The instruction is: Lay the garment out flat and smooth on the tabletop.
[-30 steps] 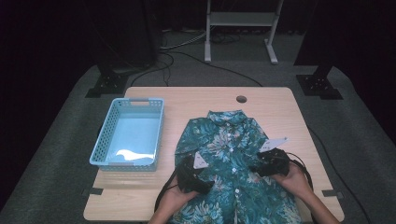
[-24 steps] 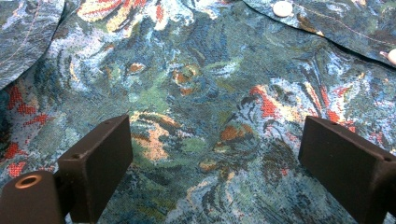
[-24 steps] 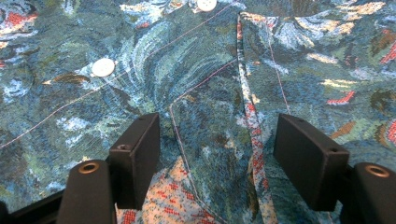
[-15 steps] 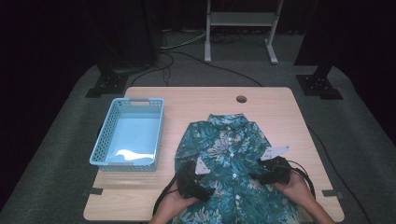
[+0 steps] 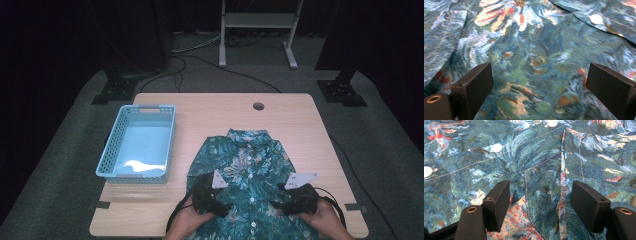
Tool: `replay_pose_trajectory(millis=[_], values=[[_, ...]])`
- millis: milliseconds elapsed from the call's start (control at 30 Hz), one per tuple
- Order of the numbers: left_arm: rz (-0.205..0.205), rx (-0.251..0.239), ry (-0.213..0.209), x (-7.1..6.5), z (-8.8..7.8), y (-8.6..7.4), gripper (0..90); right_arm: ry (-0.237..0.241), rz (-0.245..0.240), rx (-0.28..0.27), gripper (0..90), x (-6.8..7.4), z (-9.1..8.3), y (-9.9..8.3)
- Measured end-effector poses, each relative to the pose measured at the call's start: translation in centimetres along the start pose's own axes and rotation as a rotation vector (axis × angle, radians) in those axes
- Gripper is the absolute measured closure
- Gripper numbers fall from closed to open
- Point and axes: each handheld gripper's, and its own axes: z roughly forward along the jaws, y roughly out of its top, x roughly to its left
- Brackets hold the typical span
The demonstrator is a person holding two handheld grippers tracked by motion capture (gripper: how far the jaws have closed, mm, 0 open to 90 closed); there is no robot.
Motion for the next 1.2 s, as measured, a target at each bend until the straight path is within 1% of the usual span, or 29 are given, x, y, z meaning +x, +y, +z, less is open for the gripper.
replay_pose_trajectory(millis=[100, 167, 233, 267, 300, 333, 400, 500, 533, 600, 667, 700, 733, 800, 867, 900, 933, 967, 1000, 1033, 1133, 1167, 1200], values=[[0.0, 0.0, 0.0, 0.1, 0.0, 0.0, 6.3, 0.006, -0.003, 0.005, 31.5, 0.5, -0.3, -0.3], [0.0, 0.001, -0.002, 0.1, 0.0, 0.0, 6.3, 0.012, -0.011, 0.02, 31.5, 0.9, -0.5, -0.3], [0.0, 0.0, -0.003, 0.1, 0.1, 0.0, 6.2, 0.029, -0.027, 0.058, 31.5, 1.1, -0.7, -0.1], [0.001, 0.0, -0.004, 0.0, 0.1, 0.0, 6.2, 0.038, -0.042, 0.089, 32.3, 1.1, -0.8, 0.2], [0.001, 0.0, -0.005, 0.0, 0.1, 0.0, 6.2, 0.044, -0.046, 0.116, 34.0, 1.0, -0.8, 0.5], [0.002, -0.001, -0.005, 0.0, 0.1, -0.1, 6.1, 0.046, -0.047, 0.126, 33.8, 0.8, -0.8, 0.8], [0.003, -0.002, -0.005, 0.0, 0.1, -0.1, 6.0, 0.034, -0.053, 0.116, 34.2, 0.4, -0.8, 1.4], [0.002, -0.004, -0.004, -0.1, 0.1, -0.1, 6.0, 0.028, -0.065, 0.096, 37.7, -0.5, -0.5, 2.6], [0.002, -0.001, -0.003, -0.2, 0.0, -0.1, 6.0, 0.022, -0.074, 0.09, 39.3, -0.8, -0.3, 3.0], [0.001, -0.002, -0.004, -0.4, 0.0, -0.1, 6.0, 0.013, -0.106, 0.094, 41.9, -1.4, 0.4, 4.1], [0.005, 0.004, -0.006, -0.7, 0.0, -0.2, 4.6, 0.022, -0.133, 0.102, 45.3, -2.0, 1.2, 4.8], [0.005, 0.004, -0.006, -0.7, 0.0, -0.2, 3.6, 0.022, -0.133, 0.102, 45.3, -2.0, 1.2, 4.8], [0.007, 0.012, -0.009, -0.9, 0.0, -0.2, 3.5, 0.046, -0.148, 0.104, 47.1, -2.5, 2.0, 5.6], [0.009, 0.009, -0.009, -0.9, -0.1, -0.3, 3.4, 0.061, -0.165, 0.112, 50.1, -2.8, 2.6, 6.1], [0.007, 0.002, -0.009, -1.0, -0.1, -0.4, 3.4, 0.077, -0.18, 0.126, 55.6, -2.9, 3.1, 6.5], [0.007, 0.002, -0.009, -1.0, -0.1, -0.4, 3.4, 0.077, -0.18, 0.126, 55.6, -2.9, 3.1, 6.5], [0.009, 0.003, -0.009, -1.0, -0.2, -0.4, 3.4, 0.09, -0.193, 0.158, 63.6, -3.1, 3.7, 6.6], [0.009, 0.003, -0.009, -1.0, -0.2, -0.4, 3.3, 0.105, -0.185, 0.148, 68.3, -3.2, 3.7, 6.5], [0.01, -0.001, -0.008, -1.0, -0.2, -0.5, 3.3, 0.128, -0.166, 0.141, 70.7, -3.4, 3.7, 6.5], [0.01, -0.003, -0.008, -1.0, -0.2, -0.5, 3.3, 0.128, -0.166, 0.141, 70.7, -3.4, 3.7, 6.5], [0.009, -0.01, -0.011, -1.0, -0.2, -0.6, 3.2, 0.129, -0.155, 0.134, 81.2, -3.9, 3.6, 6.2], [0.01, -0.011, -0.011, -1.0, -0.2, -0.6, 3.2, 0.128, -0.145, 0.136, 86.8, -4.2, 3.4, 6.1], [0.01, -0.011, -0.011, -1.0, -0.2, -0.6, 3.2, 0.128, -0.145, 0.136, 86.8, -4.2, 3.4, 6.1]])
